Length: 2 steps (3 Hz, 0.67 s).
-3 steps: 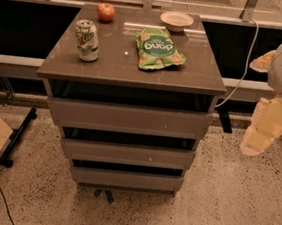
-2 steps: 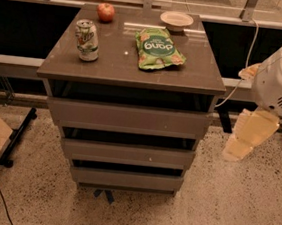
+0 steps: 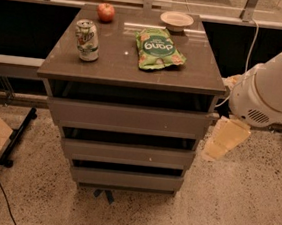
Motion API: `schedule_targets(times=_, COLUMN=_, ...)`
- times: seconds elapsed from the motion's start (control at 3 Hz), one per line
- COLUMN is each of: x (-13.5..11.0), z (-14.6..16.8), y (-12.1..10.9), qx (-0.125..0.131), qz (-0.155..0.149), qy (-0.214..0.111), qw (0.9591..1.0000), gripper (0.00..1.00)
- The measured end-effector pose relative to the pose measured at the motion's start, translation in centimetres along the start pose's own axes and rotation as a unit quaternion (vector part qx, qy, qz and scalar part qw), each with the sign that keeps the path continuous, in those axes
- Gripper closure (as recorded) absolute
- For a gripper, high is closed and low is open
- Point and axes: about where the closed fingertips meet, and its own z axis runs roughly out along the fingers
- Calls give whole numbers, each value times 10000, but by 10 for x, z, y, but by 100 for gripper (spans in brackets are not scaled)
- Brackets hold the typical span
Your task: Open top drawer
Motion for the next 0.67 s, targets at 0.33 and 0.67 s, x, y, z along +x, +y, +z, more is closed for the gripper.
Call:
schedule_targets(times=0.33, x=-3, z=33, y=3, qx=103, qz=144, qy=-62, qw=9998, gripper=0)
schedule_targets(times=0.67, x=-7, z=73, y=7, qx=122, qz=290, qy=-269, qw=9991, gripper=0)
